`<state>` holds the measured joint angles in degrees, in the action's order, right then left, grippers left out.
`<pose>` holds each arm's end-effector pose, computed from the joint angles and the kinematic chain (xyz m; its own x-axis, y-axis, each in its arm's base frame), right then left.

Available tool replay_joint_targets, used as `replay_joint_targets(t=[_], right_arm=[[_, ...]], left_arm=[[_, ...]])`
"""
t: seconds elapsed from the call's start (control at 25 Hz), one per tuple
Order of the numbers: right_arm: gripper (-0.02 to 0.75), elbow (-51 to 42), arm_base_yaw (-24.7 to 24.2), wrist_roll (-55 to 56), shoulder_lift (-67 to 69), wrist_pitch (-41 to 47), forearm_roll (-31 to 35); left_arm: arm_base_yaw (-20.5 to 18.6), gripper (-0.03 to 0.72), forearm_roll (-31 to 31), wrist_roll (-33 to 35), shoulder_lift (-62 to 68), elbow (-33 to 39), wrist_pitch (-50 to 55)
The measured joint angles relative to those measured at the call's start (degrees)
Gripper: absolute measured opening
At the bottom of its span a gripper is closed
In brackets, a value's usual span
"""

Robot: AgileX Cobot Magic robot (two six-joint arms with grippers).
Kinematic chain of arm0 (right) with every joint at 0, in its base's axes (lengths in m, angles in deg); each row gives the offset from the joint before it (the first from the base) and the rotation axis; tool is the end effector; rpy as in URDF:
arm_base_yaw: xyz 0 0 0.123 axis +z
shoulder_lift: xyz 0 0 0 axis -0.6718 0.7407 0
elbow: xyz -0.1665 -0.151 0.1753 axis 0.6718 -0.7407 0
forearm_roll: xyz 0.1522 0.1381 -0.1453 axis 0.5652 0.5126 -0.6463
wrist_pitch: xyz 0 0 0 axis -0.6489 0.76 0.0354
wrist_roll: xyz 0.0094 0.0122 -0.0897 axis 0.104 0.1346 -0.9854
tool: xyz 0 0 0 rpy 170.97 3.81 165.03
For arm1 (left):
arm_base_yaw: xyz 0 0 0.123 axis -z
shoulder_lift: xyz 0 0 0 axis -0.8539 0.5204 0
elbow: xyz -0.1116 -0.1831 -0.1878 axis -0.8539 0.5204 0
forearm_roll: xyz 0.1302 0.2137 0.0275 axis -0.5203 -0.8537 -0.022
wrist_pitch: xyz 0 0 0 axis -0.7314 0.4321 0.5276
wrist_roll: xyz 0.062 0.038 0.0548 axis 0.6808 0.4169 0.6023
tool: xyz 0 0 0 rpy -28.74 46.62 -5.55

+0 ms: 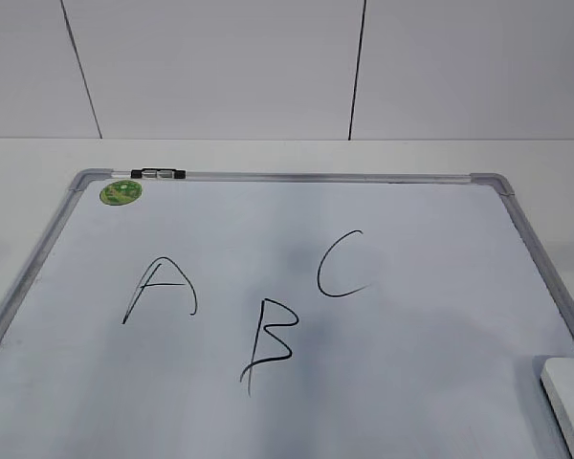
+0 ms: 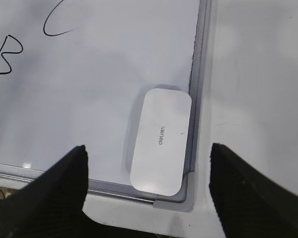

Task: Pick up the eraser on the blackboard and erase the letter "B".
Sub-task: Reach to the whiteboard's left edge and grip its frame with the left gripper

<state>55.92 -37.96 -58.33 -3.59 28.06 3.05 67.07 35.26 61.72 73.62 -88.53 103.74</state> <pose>0.0530 0.0124 0.3190 -0.7478 -0.0767 -0.6595 -0.1502 0.9871 0.0555 0.0583 -0.0134 0.3037 -0.7004 0.0020 -0.7137 0.1130 0.9877 -0.1082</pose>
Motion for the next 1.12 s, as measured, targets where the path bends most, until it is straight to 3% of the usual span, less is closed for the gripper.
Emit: replay_joint_targets(t=[0.44,0.6,0.76,1.12], right_arm=[[0.597,0.56,0.00,-0.52,8.30,0.30,0.87],[0.661,0.56,0.00,-2.46,9.12,0.43,0.87],[0.677,0.56,0.00,-3.94,9.12,0.13,1.23],[0.564,0.56,0.00,-4.06,9.12,-7.39,3.32]], left_arm=[[0.00,0.531,1.66,0.61,23.75,-2.93,-6.23],[0.00,0.531,1.66,1.46,30.44,-4.40,-7.36],[0.00,0.531,1.66,2.45,36.48,-7.17,-8.34],[0.00,0.531,1.66,3.18,45.09,-11.05,-10.99]])
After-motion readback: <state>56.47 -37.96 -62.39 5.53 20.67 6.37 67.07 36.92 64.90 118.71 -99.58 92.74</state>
